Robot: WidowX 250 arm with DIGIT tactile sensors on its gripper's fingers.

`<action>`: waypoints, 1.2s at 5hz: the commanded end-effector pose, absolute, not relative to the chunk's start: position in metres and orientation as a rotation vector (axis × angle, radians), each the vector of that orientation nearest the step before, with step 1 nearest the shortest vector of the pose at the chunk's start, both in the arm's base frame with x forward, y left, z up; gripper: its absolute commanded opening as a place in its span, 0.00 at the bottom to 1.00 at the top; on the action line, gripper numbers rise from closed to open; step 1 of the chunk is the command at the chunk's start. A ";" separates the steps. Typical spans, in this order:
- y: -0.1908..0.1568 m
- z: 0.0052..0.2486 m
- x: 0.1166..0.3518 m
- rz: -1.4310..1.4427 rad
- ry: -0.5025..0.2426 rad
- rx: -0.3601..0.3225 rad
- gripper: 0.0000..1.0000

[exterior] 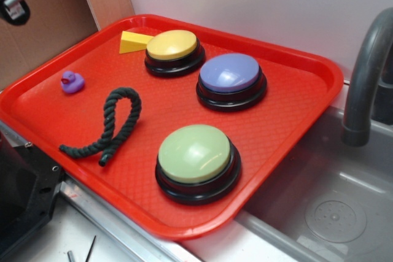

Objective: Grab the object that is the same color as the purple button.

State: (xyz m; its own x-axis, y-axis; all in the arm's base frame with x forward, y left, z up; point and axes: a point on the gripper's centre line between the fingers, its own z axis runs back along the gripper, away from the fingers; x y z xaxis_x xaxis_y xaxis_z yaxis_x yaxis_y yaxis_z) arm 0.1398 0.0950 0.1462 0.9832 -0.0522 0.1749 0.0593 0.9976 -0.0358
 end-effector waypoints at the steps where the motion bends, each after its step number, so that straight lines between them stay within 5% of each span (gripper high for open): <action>1: 0.124 0.084 0.152 0.001 -0.119 0.019 1.00; 2: 0.125 0.052 0.166 0.012 -0.044 0.036 1.00; 3: 0.113 0.040 0.181 -0.009 -0.121 -0.022 1.00; 4: 0.100 0.029 0.191 -0.040 -0.057 0.022 1.00; 6: 0.105 0.015 0.184 -0.023 0.019 0.042 1.00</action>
State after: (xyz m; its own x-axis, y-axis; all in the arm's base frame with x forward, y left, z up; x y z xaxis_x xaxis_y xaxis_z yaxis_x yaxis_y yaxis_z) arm 0.1820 0.1008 0.0141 0.9989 -0.0368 -0.0294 0.0377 0.9989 0.0291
